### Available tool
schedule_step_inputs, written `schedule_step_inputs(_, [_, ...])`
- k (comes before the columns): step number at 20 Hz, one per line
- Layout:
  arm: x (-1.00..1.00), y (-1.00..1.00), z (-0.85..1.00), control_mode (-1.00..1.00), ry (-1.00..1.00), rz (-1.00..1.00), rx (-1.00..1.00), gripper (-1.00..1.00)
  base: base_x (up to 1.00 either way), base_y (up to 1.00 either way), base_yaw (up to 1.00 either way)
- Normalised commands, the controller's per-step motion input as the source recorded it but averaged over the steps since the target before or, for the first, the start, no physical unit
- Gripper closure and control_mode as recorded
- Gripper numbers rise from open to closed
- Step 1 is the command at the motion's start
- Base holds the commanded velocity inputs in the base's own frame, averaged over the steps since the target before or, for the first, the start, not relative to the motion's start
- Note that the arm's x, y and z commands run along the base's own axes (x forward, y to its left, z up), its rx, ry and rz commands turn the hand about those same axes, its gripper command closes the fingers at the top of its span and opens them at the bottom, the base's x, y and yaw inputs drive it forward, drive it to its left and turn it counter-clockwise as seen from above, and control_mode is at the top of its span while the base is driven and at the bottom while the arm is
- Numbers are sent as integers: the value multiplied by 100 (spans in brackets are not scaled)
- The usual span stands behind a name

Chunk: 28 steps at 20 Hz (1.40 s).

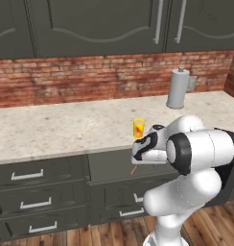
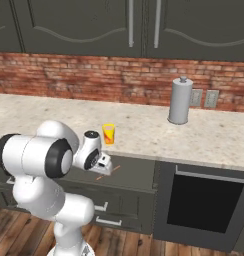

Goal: Pick up the straw from the left drawer and put it inside the smoothie cup.

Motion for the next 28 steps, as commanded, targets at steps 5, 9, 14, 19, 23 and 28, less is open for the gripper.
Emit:
schedule_step_inputs(5, [19,-3,-39,-100,4,1,0,-100,0,0,0])
schedule_step_inputs(9, [9,0,-41,-100,8,0,0,-100,0,0,0])
schedule_step_inputs(14, [-4,0,-28,-100,17,1,0,-100,0,0,0])
schedule_step_inputs(19, [-51,0,-27,-100,22,4,-4,-100,0,0,0])
schedule_step_inputs(23, [-97,0,-16,-100,6,8,-1,-100,0,0,0])
schedule_step_inputs(28, [-100,0,-1,-100,-7,11,0,-100,0,0,0])
